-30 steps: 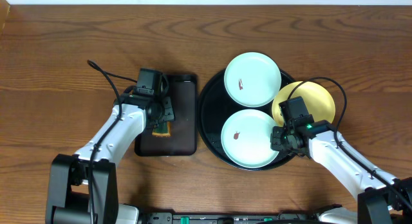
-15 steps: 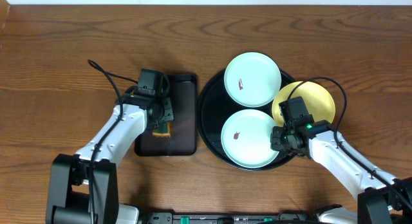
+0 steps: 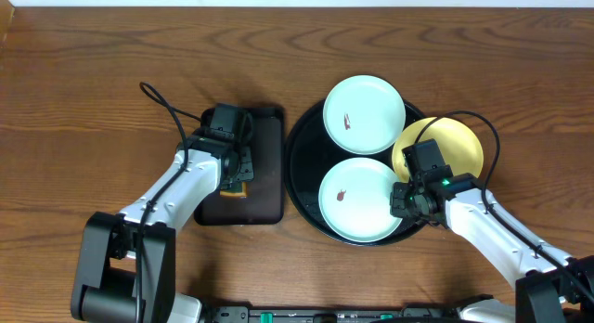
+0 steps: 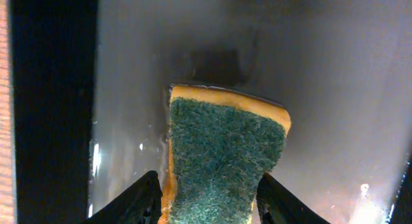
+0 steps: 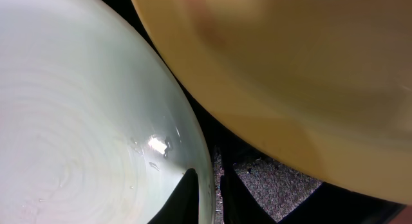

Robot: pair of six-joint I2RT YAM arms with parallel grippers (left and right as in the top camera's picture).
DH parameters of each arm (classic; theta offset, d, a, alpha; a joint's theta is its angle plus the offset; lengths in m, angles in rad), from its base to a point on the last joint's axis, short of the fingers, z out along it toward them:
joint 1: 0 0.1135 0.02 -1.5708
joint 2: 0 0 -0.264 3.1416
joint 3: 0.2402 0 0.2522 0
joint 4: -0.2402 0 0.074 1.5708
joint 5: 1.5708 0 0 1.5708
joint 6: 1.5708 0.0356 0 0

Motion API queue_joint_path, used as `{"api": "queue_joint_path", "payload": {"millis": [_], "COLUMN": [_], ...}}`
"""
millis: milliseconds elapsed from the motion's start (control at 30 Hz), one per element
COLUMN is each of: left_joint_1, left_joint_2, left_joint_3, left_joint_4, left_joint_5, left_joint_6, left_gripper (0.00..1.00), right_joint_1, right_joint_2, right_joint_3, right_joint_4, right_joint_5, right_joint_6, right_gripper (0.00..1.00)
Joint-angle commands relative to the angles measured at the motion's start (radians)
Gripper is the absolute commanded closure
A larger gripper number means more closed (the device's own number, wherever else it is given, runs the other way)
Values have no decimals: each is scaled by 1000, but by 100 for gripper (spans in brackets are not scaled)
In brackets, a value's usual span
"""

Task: Clean dirty plates on tray and stack at the side
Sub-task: 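Close the left gripper on the sponge's middle and pinch it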

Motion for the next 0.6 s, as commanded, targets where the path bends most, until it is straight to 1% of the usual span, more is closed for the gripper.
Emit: {"api": "queue_joint_path", "payload": {"millis": [0, 233, 333, 567], "left_joint_1": [-4, -4, -4, -4], "left_joint_2": [15, 16, 16, 16], "left_joint_3": [-18, -18, -20, -38], "left_joint_4": [-13, -27, -28, -24], "left_joint_5": [-35, -9, 32, 1], "left_joint_6": [5, 5, 5, 5], "left_gripper": [51, 50, 50, 50], "right_joint_1": [10, 10, 10, 10], "right_joint_2": [4, 4, 4, 4], "right_joint_3": [12, 12, 12, 12], "right_joint_4": [2, 1, 1, -2], "right_joint_5": [17, 17, 17, 17], "right_joint_6": [-12, -12, -12, -12], "right_gripper": [87, 87, 87, 87]}}
